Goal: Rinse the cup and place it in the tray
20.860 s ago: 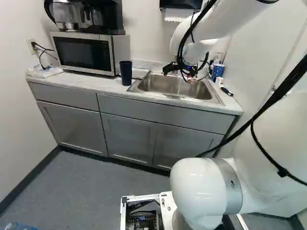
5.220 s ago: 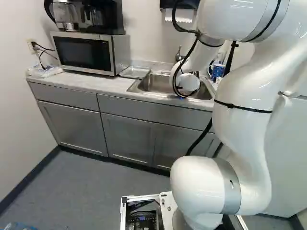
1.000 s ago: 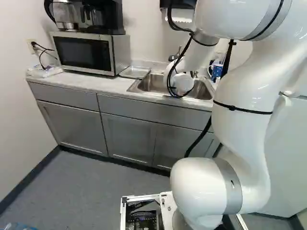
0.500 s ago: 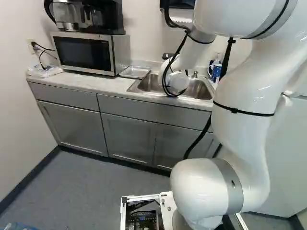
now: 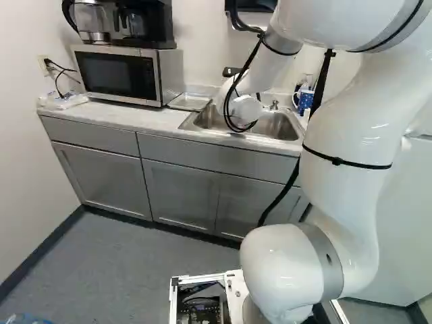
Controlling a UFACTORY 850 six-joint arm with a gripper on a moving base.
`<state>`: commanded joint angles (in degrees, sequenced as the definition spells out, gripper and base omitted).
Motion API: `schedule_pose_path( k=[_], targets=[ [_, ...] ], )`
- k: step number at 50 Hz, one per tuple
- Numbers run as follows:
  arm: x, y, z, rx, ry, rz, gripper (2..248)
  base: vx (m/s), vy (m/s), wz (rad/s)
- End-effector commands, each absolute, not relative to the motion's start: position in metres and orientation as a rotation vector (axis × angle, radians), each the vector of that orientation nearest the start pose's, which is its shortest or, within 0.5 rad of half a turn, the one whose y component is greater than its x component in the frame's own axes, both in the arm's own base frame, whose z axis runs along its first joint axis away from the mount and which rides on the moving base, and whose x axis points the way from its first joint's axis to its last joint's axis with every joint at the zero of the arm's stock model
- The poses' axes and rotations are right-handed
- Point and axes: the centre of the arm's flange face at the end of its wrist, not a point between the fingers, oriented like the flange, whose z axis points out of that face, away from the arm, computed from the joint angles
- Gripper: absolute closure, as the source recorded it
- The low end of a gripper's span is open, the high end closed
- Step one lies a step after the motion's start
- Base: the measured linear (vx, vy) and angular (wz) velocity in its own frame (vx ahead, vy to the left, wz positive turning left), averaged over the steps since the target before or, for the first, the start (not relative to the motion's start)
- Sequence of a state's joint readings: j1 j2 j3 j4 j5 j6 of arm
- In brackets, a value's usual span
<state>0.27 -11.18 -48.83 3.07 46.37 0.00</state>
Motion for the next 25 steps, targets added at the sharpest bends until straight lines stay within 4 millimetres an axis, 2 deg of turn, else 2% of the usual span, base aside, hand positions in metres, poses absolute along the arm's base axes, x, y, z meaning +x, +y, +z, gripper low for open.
schedule_pose_path(
  k=[25],
  targets=[
    [0.543,0.024,0.516,-2.294,0.025,-2.099,125,0.000,0.000,0.000]
  ],
)
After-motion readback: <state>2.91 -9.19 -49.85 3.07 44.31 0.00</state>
